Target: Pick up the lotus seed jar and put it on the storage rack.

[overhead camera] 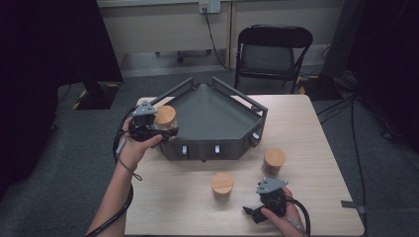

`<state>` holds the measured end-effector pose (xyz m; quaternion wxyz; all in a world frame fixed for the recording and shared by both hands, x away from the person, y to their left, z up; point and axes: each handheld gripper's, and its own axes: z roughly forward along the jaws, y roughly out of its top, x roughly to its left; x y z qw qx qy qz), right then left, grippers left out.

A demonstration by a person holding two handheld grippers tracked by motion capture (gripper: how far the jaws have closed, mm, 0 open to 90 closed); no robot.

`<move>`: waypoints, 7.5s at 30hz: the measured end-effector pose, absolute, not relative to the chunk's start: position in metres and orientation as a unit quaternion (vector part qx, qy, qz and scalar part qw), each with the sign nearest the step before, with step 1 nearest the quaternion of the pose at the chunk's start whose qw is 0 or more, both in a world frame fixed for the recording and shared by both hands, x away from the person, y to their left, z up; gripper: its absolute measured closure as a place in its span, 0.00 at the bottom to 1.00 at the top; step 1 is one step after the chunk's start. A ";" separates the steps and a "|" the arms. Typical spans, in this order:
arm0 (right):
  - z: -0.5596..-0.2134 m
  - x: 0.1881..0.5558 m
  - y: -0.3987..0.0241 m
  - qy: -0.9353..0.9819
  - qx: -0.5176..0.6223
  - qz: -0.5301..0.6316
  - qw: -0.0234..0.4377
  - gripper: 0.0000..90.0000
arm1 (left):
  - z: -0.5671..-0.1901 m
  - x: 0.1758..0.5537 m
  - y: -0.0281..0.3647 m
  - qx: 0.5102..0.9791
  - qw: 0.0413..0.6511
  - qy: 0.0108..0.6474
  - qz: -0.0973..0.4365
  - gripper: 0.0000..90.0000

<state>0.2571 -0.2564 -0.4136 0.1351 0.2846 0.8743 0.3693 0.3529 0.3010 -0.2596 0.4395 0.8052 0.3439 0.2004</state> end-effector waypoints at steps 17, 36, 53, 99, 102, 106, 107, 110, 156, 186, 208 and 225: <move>-0.414 0.257 -0.256 0.874 0.286 0.369 0.135 0.00 | -0.258 0.371 0.294 0.805 0.434 0.352 0.199 0.29; -0.414 0.257 -0.256 0.874 0.285 0.369 0.135 0.00 | -0.269 0.384 0.282 0.797 0.426 0.379 0.200 0.29; -0.414 0.256 -0.256 0.873 0.287 0.369 0.136 0.00 | -0.282 0.390 0.274 0.795 0.422 0.392 0.191 0.29; -0.414 0.256 -0.256 0.873 0.287 0.369 0.136 0.00 | -0.299 0.392 0.270 0.794 0.415 0.394 0.207 0.29; -0.414 0.256 -0.256 0.873 0.288 0.369 0.136 0.00 | -0.300 0.390 0.269 0.795 0.414 0.391 0.212 0.28; -0.414 0.256 -0.256 0.873 0.288 0.369 0.136 0.00 | -0.301 0.390 0.269 0.794 0.415 0.390 0.213 0.28; -0.414 0.256 -0.256 0.873 0.288 0.369 0.136 0.00 | -0.301 0.389 0.269 0.794 0.416 0.390 0.213 0.28; -0.414 0.256 -0.256 0.873 0.288 0.369 0.136 0.00 | -0.301 0.389 0.269 0.794 0.415 0.390 0.215 0.28; -0.414 0.256 -0.256 0.873 0.288 0.369 0.136 0.00 | -0.300 0.375 0.287 0.771 0.443 0.409 0.206 0.08; -0.414 0.256 -0.256 0.873 0.288 0.369 0.136 0.00 | -0.300 0.358 0.300 0.769 0.447 0.405 0.211 0.08; -0.414 0.256 -0.256 0.873 0.288 0.369 0.136 0.00 | -0.300 0.342 0.309 0.770 0.450 0.397 0.218 0.08; -0.414 0.256 -0.256 0.873 0.288 0.369 0.136 0.00 | -0.302 0.332 0.318 0.768 0.456 0.395 0.217 0.08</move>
